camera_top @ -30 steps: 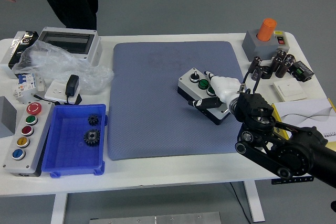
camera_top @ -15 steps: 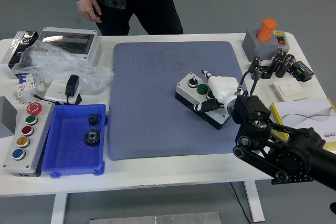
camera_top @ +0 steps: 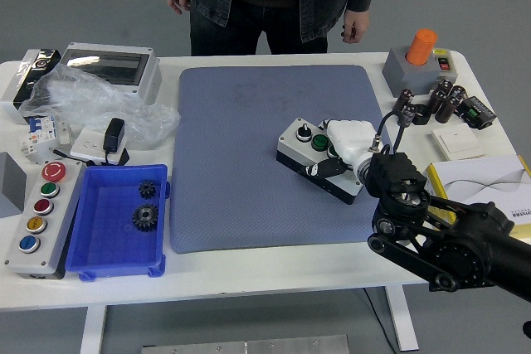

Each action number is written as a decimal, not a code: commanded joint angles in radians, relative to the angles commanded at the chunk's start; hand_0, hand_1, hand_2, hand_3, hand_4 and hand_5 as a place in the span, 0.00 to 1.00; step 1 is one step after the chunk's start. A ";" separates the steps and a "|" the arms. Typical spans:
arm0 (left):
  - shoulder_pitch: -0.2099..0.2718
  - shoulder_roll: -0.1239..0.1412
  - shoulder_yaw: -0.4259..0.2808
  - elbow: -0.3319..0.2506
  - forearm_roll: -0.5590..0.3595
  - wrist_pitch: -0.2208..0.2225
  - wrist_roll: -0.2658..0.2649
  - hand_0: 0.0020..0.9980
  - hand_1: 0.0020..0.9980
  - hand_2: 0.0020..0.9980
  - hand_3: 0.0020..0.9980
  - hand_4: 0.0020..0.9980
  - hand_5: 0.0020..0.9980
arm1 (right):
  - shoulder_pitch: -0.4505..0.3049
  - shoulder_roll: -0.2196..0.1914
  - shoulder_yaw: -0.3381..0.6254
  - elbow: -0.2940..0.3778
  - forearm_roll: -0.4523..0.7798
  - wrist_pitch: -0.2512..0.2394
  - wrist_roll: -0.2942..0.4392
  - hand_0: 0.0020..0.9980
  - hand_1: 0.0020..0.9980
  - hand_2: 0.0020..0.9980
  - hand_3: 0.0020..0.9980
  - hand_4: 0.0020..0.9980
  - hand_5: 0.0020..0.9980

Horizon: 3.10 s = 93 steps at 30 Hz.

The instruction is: Pick up the button,place it on the desk,press the button,press the button

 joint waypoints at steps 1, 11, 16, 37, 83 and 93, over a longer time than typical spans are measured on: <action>0.000 0.000 -0.003 0.000 0.002 0.002 -0.002 0.68 0.70 0.63 0.64 0.64 0.24 | 0.000 -0.001 -0.001 0.002 -0.007 -0.003 0.000 0.22 0.42 0.42 0.51 0.80 0.29; 0.000 -0.002 -0.010 -0.001 0.005 0.017 -0.016 0.68 0.70 0.63 0.64 0.64 0.26 | 0.007 -0.013 -0.017 0.029 -0.043 -0.051 0.000 0.28 0.44 0.40 0.35 0.67 0.08; 0.000 -0.004 -0.007 0.000 0.002 0.020 -0.019 0.68 0.70 0.63 0.64 0.64 0.26 | 0.043 -0.045 -0.076 0.071 -0.059 -0.099 0.017 0.29 0.44 0.41 0.34 0.61 0.04; -0.003 -0.001 0.008 0.002 -0.008 0.024 -0.020 0.68 0.70 0.63 0.64 0.64 0.27 | 0.242 -0.114 -0.387 0.071 -0.036 -0.209 0.350 0.49 0.53 0.46 0.34 0.57 0.05; -0.001 0.001 0.001 -0.001 -0.001 0.032 -0.029 0.68 0.70 0.63 0.64 0.63 0.30 | 0.261 -0.075 -0.414 -0.045 -0.044 -0.139 0.411 0.69 0.67 0.70 0.69 0.79 0.19; 0.000 0.000 0.006 0.000 -0.003 0.031 -0.029 0.68 0.70 0.63 0.64 0.63 0.30 | 0.262 -0.076 -0.404 -0.042 -0.058 -0.122 0.393 0.73 0.69 0.77 0.95 0.81 0.18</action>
